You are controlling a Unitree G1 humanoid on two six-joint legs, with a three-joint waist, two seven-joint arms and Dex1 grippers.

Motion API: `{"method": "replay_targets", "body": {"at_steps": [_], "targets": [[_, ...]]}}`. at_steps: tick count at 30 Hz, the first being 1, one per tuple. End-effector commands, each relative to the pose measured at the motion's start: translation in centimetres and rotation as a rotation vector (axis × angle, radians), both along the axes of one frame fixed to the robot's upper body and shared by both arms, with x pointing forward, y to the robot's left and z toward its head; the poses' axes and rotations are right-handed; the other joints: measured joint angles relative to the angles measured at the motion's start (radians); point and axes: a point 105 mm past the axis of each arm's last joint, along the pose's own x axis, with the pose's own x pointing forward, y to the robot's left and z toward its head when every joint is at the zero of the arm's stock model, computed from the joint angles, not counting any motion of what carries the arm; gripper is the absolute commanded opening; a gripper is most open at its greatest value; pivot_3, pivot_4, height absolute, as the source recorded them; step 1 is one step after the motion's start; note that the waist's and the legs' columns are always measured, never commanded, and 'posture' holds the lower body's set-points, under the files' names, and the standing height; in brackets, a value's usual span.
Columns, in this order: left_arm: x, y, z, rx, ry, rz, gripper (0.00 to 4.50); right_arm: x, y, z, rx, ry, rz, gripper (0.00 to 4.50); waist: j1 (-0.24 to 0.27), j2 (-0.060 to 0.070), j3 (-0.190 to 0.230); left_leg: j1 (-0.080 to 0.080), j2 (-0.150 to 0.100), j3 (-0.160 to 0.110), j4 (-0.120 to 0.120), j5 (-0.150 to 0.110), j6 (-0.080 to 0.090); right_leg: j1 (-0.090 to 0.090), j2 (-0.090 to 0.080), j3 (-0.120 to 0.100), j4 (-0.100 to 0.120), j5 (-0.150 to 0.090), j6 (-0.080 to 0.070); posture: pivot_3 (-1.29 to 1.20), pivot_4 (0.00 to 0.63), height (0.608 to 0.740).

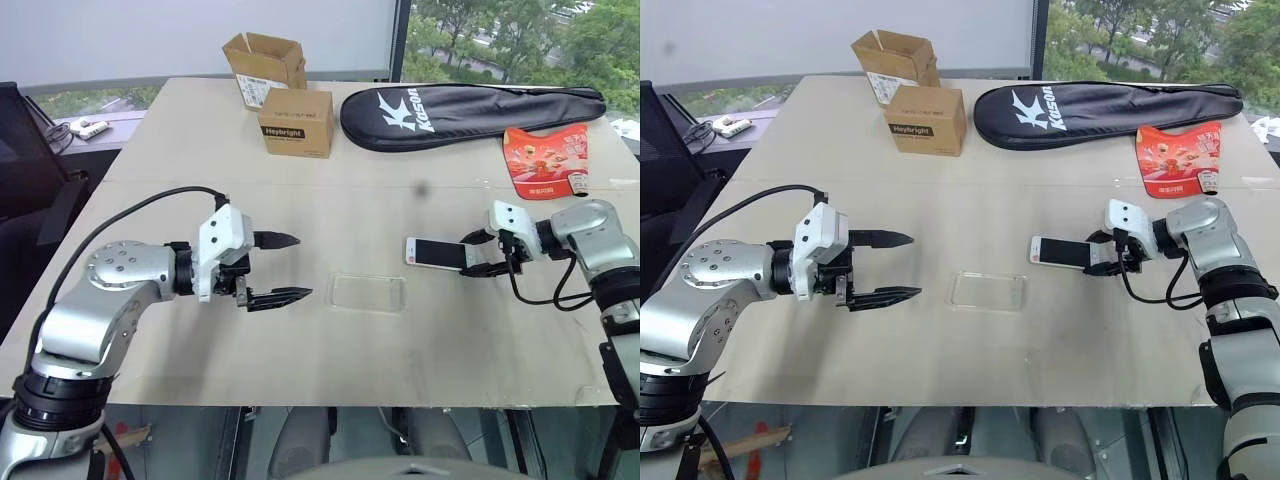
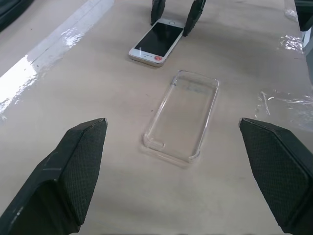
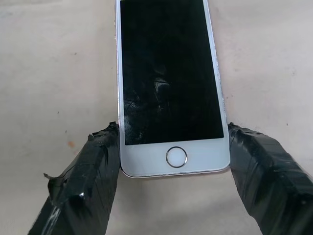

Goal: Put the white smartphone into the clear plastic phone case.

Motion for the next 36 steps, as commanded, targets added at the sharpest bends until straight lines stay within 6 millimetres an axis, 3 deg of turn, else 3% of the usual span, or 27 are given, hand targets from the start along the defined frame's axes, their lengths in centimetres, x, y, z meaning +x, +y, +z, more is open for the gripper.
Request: {"method": "replay_targets", "body": {"at_steps": [1,14,21,24,34,36], "targets": [[0.0,0.1,0.3,0.020,-0.029,-0.002,4.50,-0.6,-0.1,-1.6,-0.025,0.054,-0.009,2.89,0.000,0.000,0.000,0.001,0.000,0.000,0.000,0.000,0.000,0.000,0.000,0.000,0.000,0.000,0.000,0.00,0.150,0.740],[1.6,0.0,0.2,0.015,-0.043,0.026,4.50,-1.2,2.6,3.0,0.092,-0.102,0.078,2.89,-0.001,0.001,0.001,-0.001,0.001,0.000,-0.002,0.000,0.000,-0.002,0.001,0.001,0.000,0.000,0.000,0.00,0.150,0.740],[2.7,-0.3,1.0,-0.009,-0.041,0.029,4.50,-3.5,5.6,5.3,0.074,-0.143,0.183,2.89,0.001,0.002,0.001,-0.002,0.000,-0.001,-0.002,0.000,0.000,-0.004,0.001,0.001,0.001,0.000,0.000,0.00,0.150,0.740],[2.9,-0.8,1.0,-0.016,-0.044,0.016,4.50,-5.0,7.0,5.4,0.020,-0.138,0.228,2.89,0.002,0.002,0.001,-0.003,0.001,-0.001,-0.002,0.000,0.000,-0.004,0.001,0.001,0.001,0.000,0.000,0.00,0.150,0.740],[3.0,-3.2,-0.8,-0.022,-0.021,-0.044,4.50,-6.7,8.4,4.8,-0.128,-0.167,0.168,2.89,0.003,0.002,0.001,-0.004,0.000,-0.001,-0.002,0.000,0.000,-0.005,0.001,0.000,0.001,0.000,0.000,0.00,0.150,0.740],[3.1,-3.9,-0.9,-0.044,-0.020,-0.059,3.91,-6.9,8.7,4.5,-0.141,-0.166,0.155,2.89,0.003,0.002,0.001,-0.004,0.000,-0.001,-0.002,0.000,0.000,-0.005,0.001,0.001,0.001,0.000,0.000,0.00,0.150,0.740]]}}
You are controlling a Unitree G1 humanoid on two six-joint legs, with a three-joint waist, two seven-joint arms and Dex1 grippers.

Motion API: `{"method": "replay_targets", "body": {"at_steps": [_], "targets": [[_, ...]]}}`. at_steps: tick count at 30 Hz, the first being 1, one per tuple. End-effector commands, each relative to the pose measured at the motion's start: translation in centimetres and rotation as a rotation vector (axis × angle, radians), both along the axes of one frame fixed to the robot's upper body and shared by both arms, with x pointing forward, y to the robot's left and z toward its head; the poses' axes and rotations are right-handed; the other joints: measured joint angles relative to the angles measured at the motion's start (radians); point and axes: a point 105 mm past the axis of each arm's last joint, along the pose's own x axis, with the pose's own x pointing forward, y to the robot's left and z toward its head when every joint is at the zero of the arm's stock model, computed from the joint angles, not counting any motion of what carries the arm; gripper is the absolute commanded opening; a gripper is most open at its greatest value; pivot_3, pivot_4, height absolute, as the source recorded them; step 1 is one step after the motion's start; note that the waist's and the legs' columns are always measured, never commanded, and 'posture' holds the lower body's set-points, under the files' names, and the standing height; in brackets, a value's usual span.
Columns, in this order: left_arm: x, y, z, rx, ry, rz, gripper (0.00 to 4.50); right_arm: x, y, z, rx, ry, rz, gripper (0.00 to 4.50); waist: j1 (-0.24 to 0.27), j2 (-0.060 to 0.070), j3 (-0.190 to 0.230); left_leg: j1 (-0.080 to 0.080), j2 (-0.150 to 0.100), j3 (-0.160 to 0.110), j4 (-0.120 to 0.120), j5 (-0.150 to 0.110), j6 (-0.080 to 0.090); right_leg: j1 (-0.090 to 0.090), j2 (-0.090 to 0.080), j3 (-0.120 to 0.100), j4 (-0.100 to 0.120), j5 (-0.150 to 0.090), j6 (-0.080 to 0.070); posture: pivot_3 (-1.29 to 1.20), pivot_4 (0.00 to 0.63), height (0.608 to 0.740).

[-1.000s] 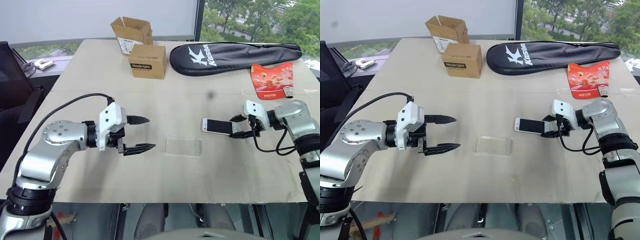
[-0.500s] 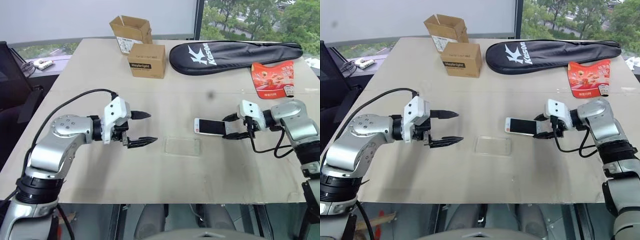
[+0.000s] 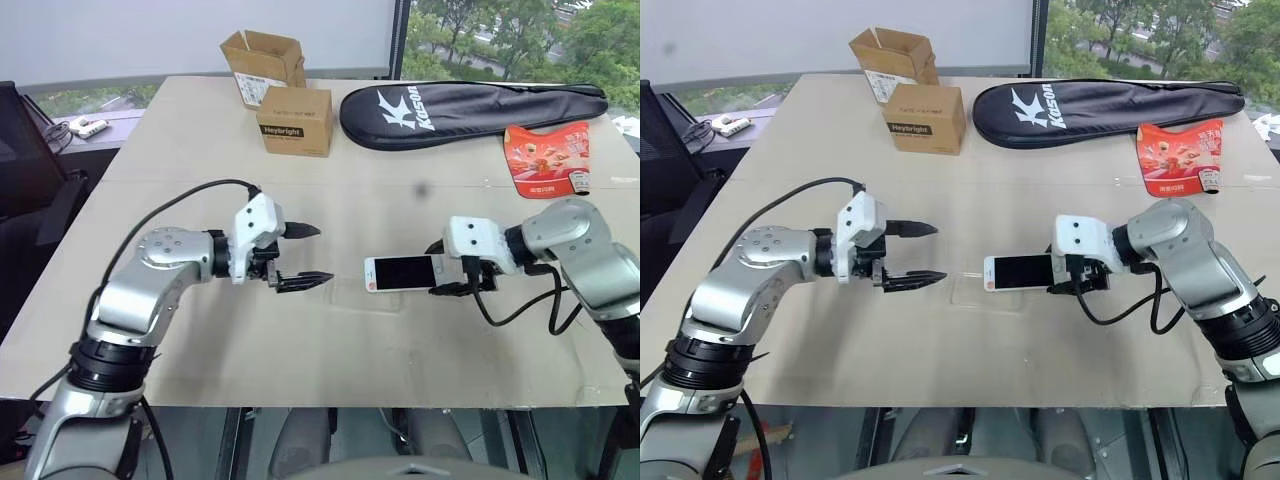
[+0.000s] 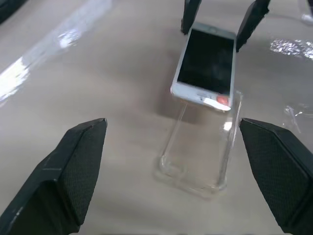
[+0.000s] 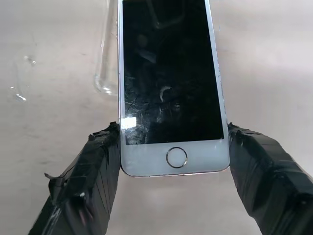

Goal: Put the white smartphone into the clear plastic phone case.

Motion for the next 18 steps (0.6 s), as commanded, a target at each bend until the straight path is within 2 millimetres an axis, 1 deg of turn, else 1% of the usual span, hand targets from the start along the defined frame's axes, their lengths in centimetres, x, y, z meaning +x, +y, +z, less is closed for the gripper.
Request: {"method": "replay_targets", "body": {"at_steps": [1,3,4,5,6,7,10,15,18], "targets": [[0.2,-0.9,0.7,-0.024,-0.039,-0.033,3.52,-0.5,0.5,0.4,-0.020,-0.035,-0.008,2.89,0.000,0.000,0.000,0.000,0.000,0.000,0.000,0.000,0.000,0.000,0.000,0.000,0.000,0.000,0.000,0.00,0.150,0.740],[0.3,-1.3,0.5,-0.015,-0.043,-0.053,2.83,-0.5,0.7,0.3,-0.029,-0.038,-0.015,2.89,0.000,0.000,0.000,0.000,0.000,0.000,0.000,0.000,0.000,0.000,0.000,0.000,0.000,0.000,0.000,0.00,0.150,0.740],[0.4,-1.5,0.2,-0.004,-0.046,-0.062,2.61,-0.5,0.9,0.2,-0.033,-0.040,-0.020,2.89,0.000,0.000,0.000,0.000,0.000,0.000,0.000,0.000,0.000,0.000,0.000,0.000,0.000,0.000,0.000,0.00,0.150,0.740],[0.5,-1.6,0.0,0.006,-0.051,-0.069,2.00,-0.5,1.0,0.1,-0.039,-0.043,-0.023,2.89,0.000,0.000,0.000,0.000,0.000,0.000,0.000,0.000,0.000,0.000,0.000,0.000,0.000,0.000,0.000,0.00,0.150,0.740],[0.7,-1.6,-0.1,0.013,-0.055,-0.071,1.90,-0.5,1.2,0.0,-0.044,-0.046,-0.026,2.89,-0.001,0.000,0.000,0.000,0.000,0.000,0.000,0.000,0.000,0.000,0.000,0.000,0.000,0.000,0.000,0.00,0.150,0.740],[0.9,-1.7,-0.3,0.019,-0.059,-0.071,1.35,-0.4,1.3,0.0,-0.050,-0.049,-0.028,2.89,0.000,0.000,0.000,0.000,0.000,0.001,0.000,0.000,0.000,0.000,0.000,0.000,0.000,0.000,0.000,0.00,0.150,0.740],[0.7,-2.1,-0.8,0.034,-0.058,-0.102,0.04,-0.5,1.7,-0.2,-0.060,-0.048,-0.033,2.89,-0.001,0.000,0.000,0.000,0.000,0.001,0.000,0.000,0.000,0.000,0.000,0.000,0.000,0.000,0.000,0.00,0.150,0.740],[0.2,-2.8,-1.9,0.057,-0.051,-0.147,0.04,-0.4,2.0,-0.4,-0.088,-0.048,-0.060,2.89,-0.001,0.000,0.000,-0.001,0.000,0.000,0.000,0.000,0.000,-0.001,0.000,0.000,0.000,0.000,0.000,0.00,0.150,0.740],[-0.3,-3.5,-2.6,0.064,-0.003,-0.181,0.04,-0.7,2.2,-0.6,-0.097,-0.030,-0.065,2.89,-0.001,0.000,0.000,-0.001,0.000,0.000,0.000,0.000,0.000,-0.001,0.000,0.000,0.000,0.000,0.000,0.00,0.150,0.740]]}}
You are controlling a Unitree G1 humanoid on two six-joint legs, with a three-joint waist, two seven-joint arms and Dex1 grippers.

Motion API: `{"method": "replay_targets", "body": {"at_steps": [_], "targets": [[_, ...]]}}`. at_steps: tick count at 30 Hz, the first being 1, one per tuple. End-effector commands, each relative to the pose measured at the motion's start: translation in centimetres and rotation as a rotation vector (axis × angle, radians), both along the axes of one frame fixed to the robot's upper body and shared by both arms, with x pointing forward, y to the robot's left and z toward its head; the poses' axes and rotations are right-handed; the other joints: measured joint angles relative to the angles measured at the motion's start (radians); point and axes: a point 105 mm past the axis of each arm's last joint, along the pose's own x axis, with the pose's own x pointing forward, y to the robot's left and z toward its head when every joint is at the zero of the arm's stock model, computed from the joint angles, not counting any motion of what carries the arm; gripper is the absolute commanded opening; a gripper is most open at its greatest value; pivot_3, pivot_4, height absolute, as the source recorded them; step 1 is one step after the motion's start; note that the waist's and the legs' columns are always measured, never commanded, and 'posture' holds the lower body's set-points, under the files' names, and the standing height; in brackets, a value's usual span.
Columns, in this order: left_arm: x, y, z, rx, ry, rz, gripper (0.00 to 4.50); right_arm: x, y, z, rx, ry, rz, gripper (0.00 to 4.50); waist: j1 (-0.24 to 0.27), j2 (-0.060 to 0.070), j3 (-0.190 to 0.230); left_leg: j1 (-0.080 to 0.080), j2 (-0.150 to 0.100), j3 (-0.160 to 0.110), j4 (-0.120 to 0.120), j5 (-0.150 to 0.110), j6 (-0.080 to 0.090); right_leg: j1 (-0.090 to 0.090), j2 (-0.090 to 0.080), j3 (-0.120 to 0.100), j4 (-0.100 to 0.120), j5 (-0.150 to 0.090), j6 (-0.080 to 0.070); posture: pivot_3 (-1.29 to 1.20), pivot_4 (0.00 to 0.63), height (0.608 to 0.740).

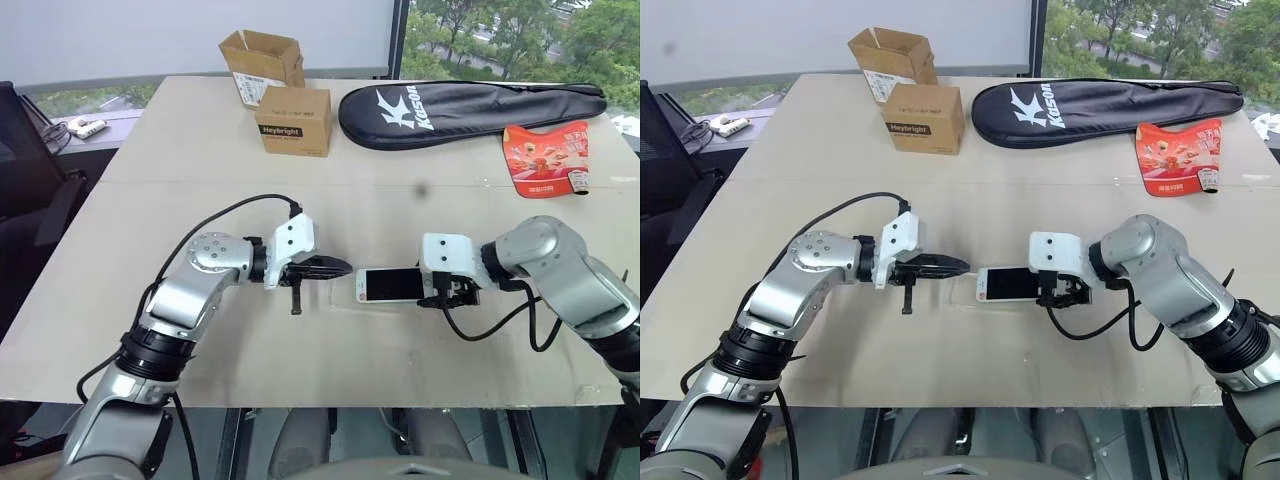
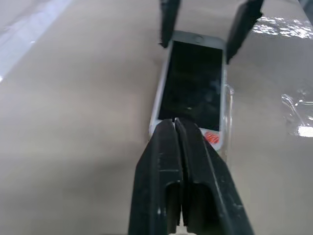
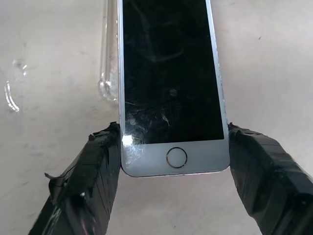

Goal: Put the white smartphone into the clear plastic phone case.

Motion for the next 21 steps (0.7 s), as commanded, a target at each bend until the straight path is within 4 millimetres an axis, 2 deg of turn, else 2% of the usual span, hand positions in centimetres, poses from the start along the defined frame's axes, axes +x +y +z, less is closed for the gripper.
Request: {"method": "replay_targets", "body": {"at_steps": [1,10,21], "targets": [[-0.7,-0.9,-0.3,0.010,0.018,-0.057,0.04,-0.4,0.7,0.8,-0.008,-0.029,0.018,2.89,0.000,0.000,0.000,0.000,0.000,0.000,0.000,0.000,0.000,0.000,0.000,0.000,0.000,0.000,0.000,0.00,0.150,0.740],[0.2,-2.0,-2.8,0.111,0.053,-0.030,0.04,-1.2,1.2,0.6,-0.015,-0.006,0.011,2.89,0.000,0.000,0.000,0.000,0.000,0.000,0.000,0.000,0.000,0.000,0.000,0.000,0.000,0.000,0.000,0.00,0.150,0.740],[0.1,-2.0,-4.0,0.182,0.052,-0.051,0.04,-1.4,1.8,0.7,0.002,-0.004,-0.008,2.89,-0.001,0.000,0.000,0.000,0.000,-0.001,0.000,0.000,0.000,0.000,0.000,0.000,0.000,0.000,0.000,0.00,0.150,0.740]]}}
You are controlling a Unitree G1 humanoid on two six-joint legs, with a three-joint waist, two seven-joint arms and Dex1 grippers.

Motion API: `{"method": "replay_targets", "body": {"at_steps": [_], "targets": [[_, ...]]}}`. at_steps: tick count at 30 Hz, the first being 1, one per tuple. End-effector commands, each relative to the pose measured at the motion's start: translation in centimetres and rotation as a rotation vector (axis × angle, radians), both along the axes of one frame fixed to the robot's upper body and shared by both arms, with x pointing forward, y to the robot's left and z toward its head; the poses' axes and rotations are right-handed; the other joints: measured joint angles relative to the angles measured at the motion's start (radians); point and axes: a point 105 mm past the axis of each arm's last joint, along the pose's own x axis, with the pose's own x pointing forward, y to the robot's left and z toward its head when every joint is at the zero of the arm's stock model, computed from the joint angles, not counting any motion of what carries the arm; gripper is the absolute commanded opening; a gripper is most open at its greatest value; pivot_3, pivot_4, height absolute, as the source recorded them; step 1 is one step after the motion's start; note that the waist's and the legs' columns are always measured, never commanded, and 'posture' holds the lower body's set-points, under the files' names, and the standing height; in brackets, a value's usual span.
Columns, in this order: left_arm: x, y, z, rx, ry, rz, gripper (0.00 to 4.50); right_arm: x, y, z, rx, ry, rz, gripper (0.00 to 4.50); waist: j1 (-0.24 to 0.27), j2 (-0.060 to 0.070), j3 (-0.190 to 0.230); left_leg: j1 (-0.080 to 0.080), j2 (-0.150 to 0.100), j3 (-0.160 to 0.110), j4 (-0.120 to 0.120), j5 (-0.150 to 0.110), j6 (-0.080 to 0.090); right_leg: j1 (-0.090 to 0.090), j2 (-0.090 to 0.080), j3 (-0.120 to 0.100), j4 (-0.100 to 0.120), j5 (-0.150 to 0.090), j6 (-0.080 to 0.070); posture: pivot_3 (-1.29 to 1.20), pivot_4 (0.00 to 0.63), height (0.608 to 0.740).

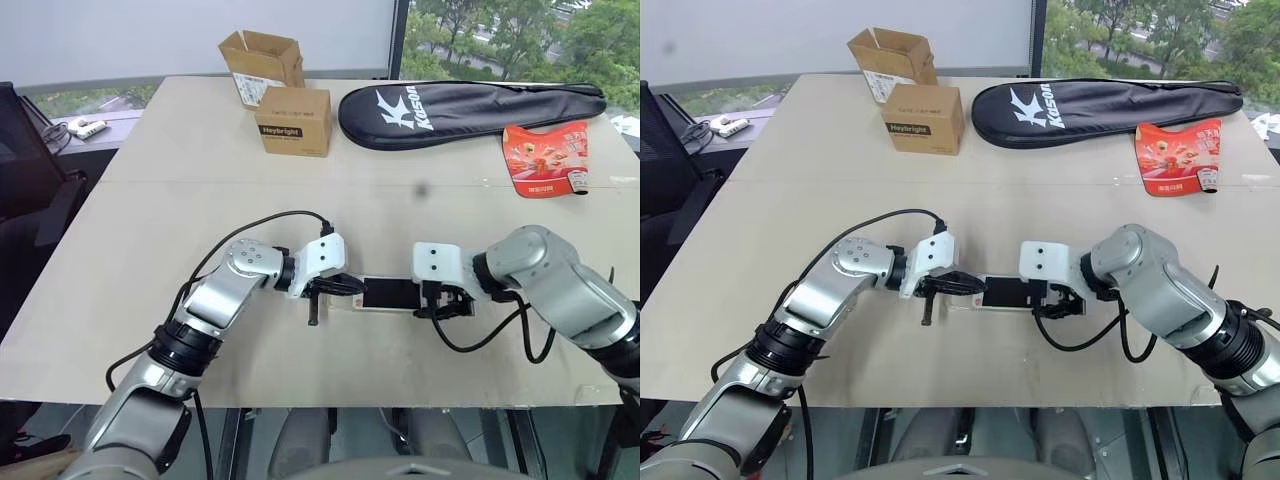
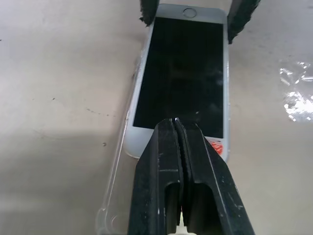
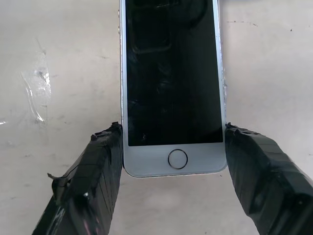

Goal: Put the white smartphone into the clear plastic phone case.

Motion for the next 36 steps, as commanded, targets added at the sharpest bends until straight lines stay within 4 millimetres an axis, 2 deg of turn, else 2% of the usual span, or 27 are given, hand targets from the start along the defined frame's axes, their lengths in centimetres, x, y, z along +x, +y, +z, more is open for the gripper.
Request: {"method": "replay_targets", "body": {"at_steps": [1,13,14,15,17,20,23,26,27,29,31,35,36], "targets": [[-0.3,0.0,-1.0,0.048,0.011,-0.017,0.04,0.0,1.0,1.4,0.024,-0.061,0.033,2.89,0.000,0.000,0.000,0.000,0.000,0.000,0.000,0.000,0.000,0.000,0.000,0.000,0.000,0.000,0.000,0.00,0.150,0.740],[-0.6,0.1,-1.3,0.068,0.027,-0.030,0.04,0.4,1.5,1.3,0.034,-0.071,0.025,2.89,-0.003,0.000,-0.001,0.002,0.000,0.000,0.000,0.000,0.000,0.000,0.000,0.000,0.004,0.000,0.000,0.00,0.150,0.740],[-0.6,0.1,-1.4,0.070,0.027,-0.029,0.00,0.4,1.6,1.4,0.036,-0.082,0.042,3.58,-0.003,0.000,-0.001,0.003,0.000,0.000,0.000,0.000,0.000,0.000,0.000,0.001,0.005,0.000,0.000,0.00,0.150,0.740],[-0.6,0.1,-1.4,0.073,0.028,-0.029,0.00,0.5,1.8,1.7,0.047,-0.095,0.053,3.76,-0.003,0.000,-0.001,0.003,0.000,0.000,0.000,0.000,0.000,0.000,0.000,0.001,0.005,0.000,0.000,0.00,0.150,0.740],[-0.6,0.1,-1.5,0.075,0.030,-0.029,0.00,0.6,1.8,2.4,0.074,-0.111,0.056,4.47,-0.003,0.000,-0.001,0.003,0.000,0.000,0.000,0.000,0.000,0.000,0.001,0.001,0.006,0.000,0.000,0.00,0.150,0.740],[-0.6,0.1,-1.5,0.076,0.031,-0.030,0.00,1.0,1.7,3.5,0.119,-0.130,0.025,4.47,0.002,0.000,-0.001,0.003,0.000,0.000,0.000,0.000,0.000,0.000,0.000,0.001,0.005,0.000,0.000,0.00,0.150,0.740],[-0.5,0.1,-1.3,0.070,0.019,-0.031,0.00,1.5,0.6,5.1,0.161,-0.134,-0.042,4.47,0.003,-0.001,-0.001,0.002,0.000,-0.001,0.000,0.000,0.000,0.000,0.000,0.001,0.005,0.000,0.000,0.00,0.150,0.740],[0.2,-0.2,0.5,0.005,-0.026,-0.009,0.00,0.9,-1.2,5.1,0.138,-0.090,-0.068,4.47,0.005,-0.001,-0.001,0.002,0.000,-0.001,0.000,0.000,0.000,0.000,0.000,0.001,0.005,0.000,0.000,0.00,0.150,0.740],[0.4,-0.2,1.5,-0.028,-0.043,-0.002,0.00,0.9,-1.9,5.0,0.126,-0.082,-0.084,3.97,0.005,-0.001,-0.001,0.002,0.000,-0.001,0.000,0.000,0.000,0.000,0.000,0.000,0.005,0.000,0.000,0.00,0.150,0.740],[0.6,0.1,3.3,-0.073,-0.067,0.018,0.00,0.7,-3.0,4.5,0.097,-0.066,-0.099,3.28,0.002,-0.001,-0.001,0.001,0.000,-0.001,0.001,0.000,0.000,0.000,0.000,0.000,0.004,0.000,0.000,0.00,0.150,0.740],[0.6,1.0,4.6,-0.087,-0.083,0.041,0.00,0.3,-3.8,4.0,0.065,-0.046,-0.098,2.27,-0.002,-0.001,0.000,0.001,0.000,-0.001,0.000,0.000,0.000,-0.001,0.000,-0.001,0.004,0.000,0.000,0.00,0.150,0.740],[0.5,3.3,5.7,-0.060,-0.087,0.094,0.00,0.4,-4.6,3.2,0.031,-0.050,-0.120,0.12,-0.009,0.000,0.000,0.001,0.001,0.000,0.000,0.000,0.000,-0.003,0.001,0.001,0.005,0.000,0.000,0.00,0.150,0.740],[0.5,3.9,5.6,-0.045,-0.079,0.110,0.00,0.5,-4.8,3.0,0.021,-0.054,-0.127,0.12,-0.009,0.000,0.000,0.001,0.001,0.000,0.000,0.000,0.000,-0.003,0.001,0.001,0.005,0.000,0.000,0.00,0.150,0.740]]}}
